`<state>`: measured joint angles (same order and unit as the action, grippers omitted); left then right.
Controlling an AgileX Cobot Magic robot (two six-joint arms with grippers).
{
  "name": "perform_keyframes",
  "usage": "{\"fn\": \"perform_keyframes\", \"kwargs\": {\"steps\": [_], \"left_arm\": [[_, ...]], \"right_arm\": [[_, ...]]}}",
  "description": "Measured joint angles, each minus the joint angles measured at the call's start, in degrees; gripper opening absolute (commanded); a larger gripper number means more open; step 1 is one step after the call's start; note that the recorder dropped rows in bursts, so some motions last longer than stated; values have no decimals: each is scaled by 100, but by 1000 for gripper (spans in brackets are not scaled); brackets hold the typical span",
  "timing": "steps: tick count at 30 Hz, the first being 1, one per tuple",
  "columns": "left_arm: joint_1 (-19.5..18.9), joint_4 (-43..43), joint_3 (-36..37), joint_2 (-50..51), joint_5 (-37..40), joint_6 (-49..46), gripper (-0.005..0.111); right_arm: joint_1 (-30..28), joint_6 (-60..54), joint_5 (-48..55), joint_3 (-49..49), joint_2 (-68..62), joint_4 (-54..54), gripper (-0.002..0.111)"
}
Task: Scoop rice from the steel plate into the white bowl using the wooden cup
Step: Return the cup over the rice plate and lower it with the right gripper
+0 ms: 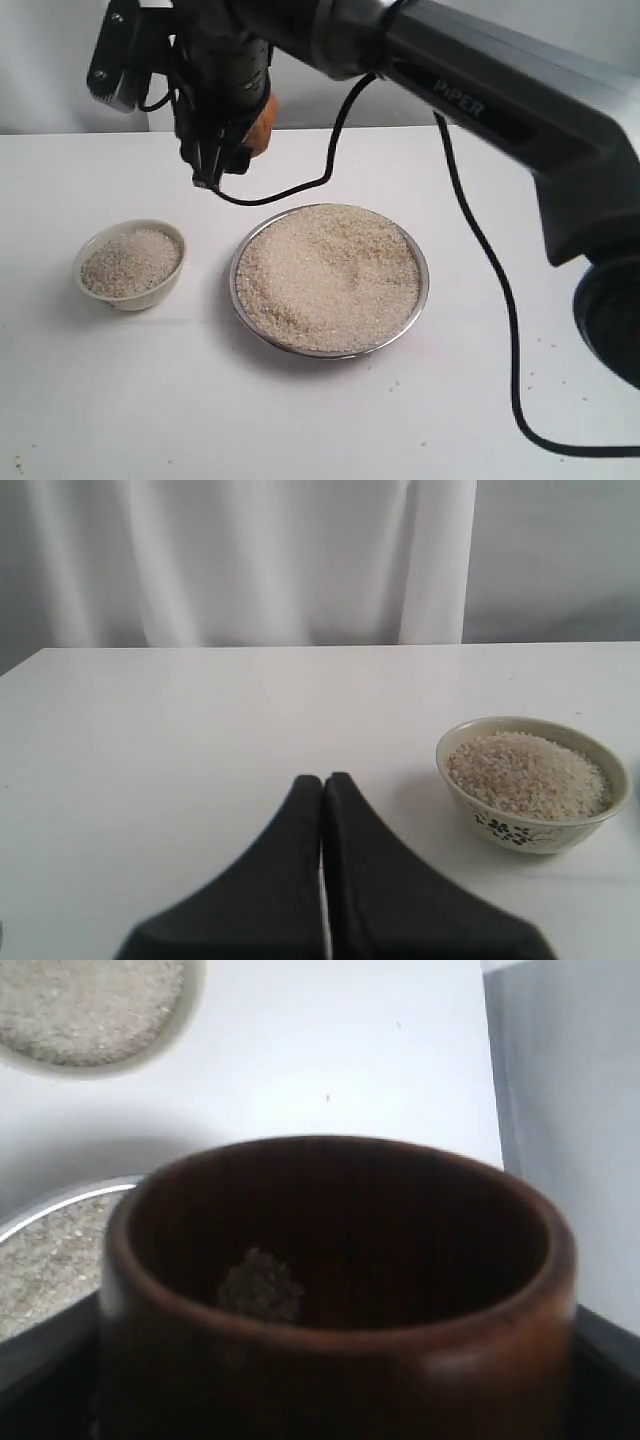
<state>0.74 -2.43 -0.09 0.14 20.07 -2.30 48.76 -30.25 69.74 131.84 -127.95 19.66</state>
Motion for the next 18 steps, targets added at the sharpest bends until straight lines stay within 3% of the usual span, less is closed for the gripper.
{"fn": "perform_keyframes", "kwargs": {"steps": [8, 18], "left_arm": [[0, 0, 0, 0, 0, 0, 0], [0, 0, 0, 0, 0, 0, 0]], "right_arm": [[-496, 236, 10, -733, 10, 104, 0], [-804, 61, 28, -2243, -14, 1476, 0]]}}
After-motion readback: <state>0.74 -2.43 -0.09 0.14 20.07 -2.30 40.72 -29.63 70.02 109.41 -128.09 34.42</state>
